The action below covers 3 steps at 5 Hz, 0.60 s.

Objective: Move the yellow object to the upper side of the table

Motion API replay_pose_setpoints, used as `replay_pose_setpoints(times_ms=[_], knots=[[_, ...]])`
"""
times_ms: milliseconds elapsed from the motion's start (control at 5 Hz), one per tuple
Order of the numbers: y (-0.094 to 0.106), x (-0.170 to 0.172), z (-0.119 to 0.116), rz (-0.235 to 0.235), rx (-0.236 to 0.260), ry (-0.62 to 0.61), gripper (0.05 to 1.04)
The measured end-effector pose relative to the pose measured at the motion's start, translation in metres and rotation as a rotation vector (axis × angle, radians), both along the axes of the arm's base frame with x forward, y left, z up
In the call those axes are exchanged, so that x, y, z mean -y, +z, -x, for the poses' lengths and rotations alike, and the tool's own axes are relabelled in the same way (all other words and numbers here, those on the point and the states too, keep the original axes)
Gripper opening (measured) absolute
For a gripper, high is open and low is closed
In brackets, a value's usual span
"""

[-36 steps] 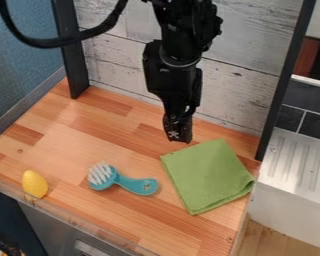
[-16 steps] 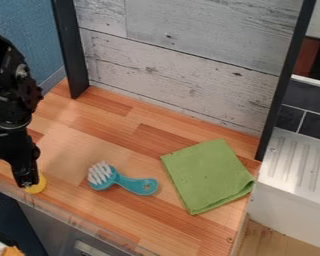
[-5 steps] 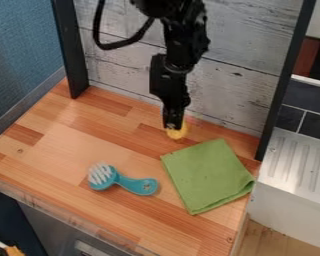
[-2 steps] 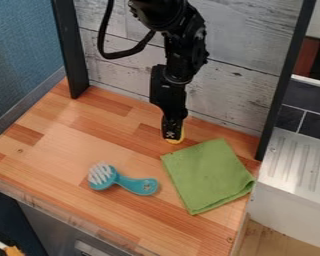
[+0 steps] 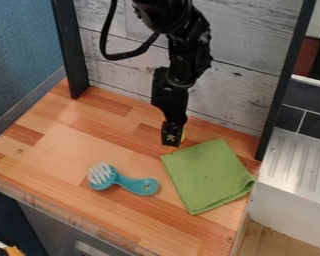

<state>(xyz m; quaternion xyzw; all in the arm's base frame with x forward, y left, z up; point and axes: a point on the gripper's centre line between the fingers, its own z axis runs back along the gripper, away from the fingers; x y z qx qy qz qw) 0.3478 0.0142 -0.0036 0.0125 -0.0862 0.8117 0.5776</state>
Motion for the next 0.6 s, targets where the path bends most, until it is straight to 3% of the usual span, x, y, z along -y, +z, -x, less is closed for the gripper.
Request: replay_pose_setpoints(times_ms=[400,600], knots=[[0.06,-0.003,0.003,-0.016,0.106,0.026,1.0],[0.062,-0.003,0.003,-0.016,0.114,0.024,1.0]])
